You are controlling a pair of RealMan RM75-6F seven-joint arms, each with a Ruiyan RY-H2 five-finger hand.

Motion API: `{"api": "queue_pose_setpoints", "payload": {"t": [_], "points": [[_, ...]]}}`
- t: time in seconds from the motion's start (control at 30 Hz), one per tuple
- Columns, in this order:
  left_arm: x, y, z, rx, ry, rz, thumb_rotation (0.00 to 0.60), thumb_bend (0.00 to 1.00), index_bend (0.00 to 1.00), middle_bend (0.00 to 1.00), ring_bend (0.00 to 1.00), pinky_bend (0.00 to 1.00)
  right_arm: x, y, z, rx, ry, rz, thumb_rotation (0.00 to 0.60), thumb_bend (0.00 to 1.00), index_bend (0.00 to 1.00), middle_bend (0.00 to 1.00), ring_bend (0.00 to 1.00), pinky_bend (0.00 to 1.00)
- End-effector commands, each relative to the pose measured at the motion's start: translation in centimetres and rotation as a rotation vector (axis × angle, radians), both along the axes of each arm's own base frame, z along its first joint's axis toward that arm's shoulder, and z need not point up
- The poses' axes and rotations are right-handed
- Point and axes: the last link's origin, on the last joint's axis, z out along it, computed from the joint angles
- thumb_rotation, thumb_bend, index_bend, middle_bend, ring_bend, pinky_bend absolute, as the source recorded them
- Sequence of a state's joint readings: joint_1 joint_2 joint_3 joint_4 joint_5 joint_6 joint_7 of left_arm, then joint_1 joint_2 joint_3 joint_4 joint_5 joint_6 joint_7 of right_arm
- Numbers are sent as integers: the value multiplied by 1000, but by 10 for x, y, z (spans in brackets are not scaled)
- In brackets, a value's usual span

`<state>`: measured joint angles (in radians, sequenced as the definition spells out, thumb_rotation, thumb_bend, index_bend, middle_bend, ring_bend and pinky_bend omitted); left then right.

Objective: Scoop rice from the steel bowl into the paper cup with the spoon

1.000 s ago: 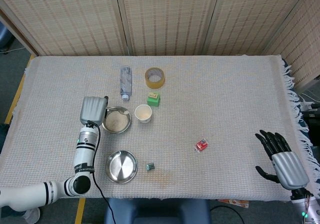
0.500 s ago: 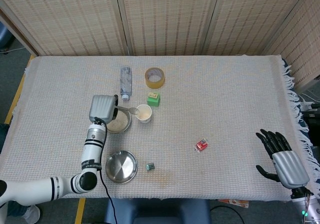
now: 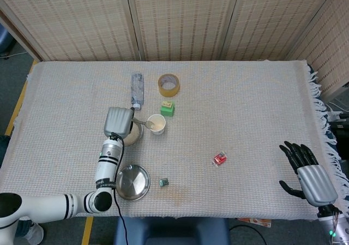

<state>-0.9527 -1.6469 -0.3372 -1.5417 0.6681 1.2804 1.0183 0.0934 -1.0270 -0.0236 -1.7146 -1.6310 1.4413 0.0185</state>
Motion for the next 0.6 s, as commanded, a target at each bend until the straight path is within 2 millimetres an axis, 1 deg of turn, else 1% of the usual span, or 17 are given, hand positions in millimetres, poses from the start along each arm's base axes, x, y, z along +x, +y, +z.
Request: {"api": "queue_pose_setpoints", "payload": {"t": [0.03, 0.2, 0.33, 0.6], "points": [[3, -6, -7, 44, 72, -74, 600, 422, 773, 1000, 1000, 1000, 0, 0, 0, 2, 0, 1, 600, 149, 0, 0, 0, 0], [4, -14, -18, 117, 185, -188, 600, 422, 773, 1000, 1000, 1000, 1, 1, 0, 0, -1, 5, 600, 149, 0, 0, 0, 0], [4, -16, -24, 176, 259, -255, 600, 423, 774, 1000, 1000, 1000, 2, 2, 2, -3, -3, 11, 600, 150, 0, 0, 0, 0], [-4, -18, -33, 274, 390, -369, 600, 423, 775, 1000, 1000, 1000, 2, 3, 4, -8, -8, 18, 600, 150, 0, 0, 0, 0]]}}
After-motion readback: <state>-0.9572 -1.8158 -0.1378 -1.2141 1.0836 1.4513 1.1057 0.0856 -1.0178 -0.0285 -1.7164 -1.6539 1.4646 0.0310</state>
